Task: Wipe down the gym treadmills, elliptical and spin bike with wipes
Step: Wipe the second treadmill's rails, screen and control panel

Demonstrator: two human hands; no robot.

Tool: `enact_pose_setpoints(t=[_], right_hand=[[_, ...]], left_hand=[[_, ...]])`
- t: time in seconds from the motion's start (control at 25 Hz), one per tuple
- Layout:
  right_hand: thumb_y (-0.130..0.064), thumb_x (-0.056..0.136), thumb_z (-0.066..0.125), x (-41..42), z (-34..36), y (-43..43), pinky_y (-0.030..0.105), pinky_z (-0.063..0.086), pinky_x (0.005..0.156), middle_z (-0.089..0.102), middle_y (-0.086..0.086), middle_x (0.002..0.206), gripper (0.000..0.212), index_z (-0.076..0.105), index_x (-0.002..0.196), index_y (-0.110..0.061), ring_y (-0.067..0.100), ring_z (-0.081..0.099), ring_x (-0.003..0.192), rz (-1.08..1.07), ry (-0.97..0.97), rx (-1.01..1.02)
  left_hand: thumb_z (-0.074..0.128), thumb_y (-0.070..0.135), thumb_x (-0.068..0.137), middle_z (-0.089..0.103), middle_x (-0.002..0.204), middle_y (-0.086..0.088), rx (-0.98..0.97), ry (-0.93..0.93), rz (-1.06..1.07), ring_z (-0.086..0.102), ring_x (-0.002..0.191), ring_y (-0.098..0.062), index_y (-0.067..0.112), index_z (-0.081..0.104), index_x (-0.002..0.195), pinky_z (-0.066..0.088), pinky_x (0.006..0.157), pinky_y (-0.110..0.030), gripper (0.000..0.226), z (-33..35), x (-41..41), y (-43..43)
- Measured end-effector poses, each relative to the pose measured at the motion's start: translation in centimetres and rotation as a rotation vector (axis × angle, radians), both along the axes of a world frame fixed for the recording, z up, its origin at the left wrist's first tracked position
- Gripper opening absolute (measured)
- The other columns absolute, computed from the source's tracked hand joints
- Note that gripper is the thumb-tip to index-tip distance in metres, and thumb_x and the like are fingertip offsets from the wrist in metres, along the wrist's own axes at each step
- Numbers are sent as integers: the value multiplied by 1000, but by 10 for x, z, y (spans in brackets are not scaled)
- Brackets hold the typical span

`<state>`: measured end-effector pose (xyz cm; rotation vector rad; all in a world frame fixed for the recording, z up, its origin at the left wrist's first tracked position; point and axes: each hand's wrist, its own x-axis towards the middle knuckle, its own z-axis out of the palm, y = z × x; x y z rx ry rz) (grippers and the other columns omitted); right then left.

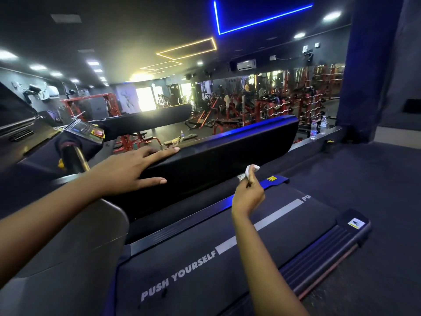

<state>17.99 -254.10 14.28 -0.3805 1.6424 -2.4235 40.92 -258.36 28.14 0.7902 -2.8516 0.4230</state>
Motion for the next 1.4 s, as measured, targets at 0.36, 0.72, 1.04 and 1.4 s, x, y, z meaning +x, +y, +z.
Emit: enact_pose_setpoints(t=[0.36, 0.72, 1.04, 1.4], right_hand=[[8, 84, 54, 118, -21, 12, 24, 46, 68, 71, 15, 99, 44, 63, 119, -15, 9, 55, 70, 69, 163, -33], [5, 89, 49, 81, -15, 29, 12, 42, 77, 66, 8, 116, 41, 61, 123, -14, 11, 63, 96, 113, 43, 42], [9, 86, 53, 161, -13, 30, 4, 37, 67, 68, 15, 106, 38, 63, 118, -9, 20, 65, 91, 106, 119, -7], [-1, 83, 52, 229, -23, 46, 13, 45, 71, 71, 11, 99, 38, 66, 116, -14, 16, 63, 87, 272, 302, -49]], left_hand=[[-8, 90, 61, 40, 138, -1, -108, -15, -33, 53, 116, -21, 62, -27, 128, 45, 79, -30, 75, -2, -2, 1], [-6, 93, 57, 33, 146, 3, -93, -41, -8, 45, 127, -21, 58, -18, 135, 42, 96, -38, 86, 6, 29, 9], [-12, 91, 61, 40, 142, 6, -166, 47, 9, 52, 120, -19, 62, -20, 132, 52, 75, -35, 78, -6, 74, 15], [-1, 88, 68, 44, 135, 2, -231, 78, -1, 54, 113, -21, 54, -7, 143, 52, 73, -37, 82, -8, 73, 10]])
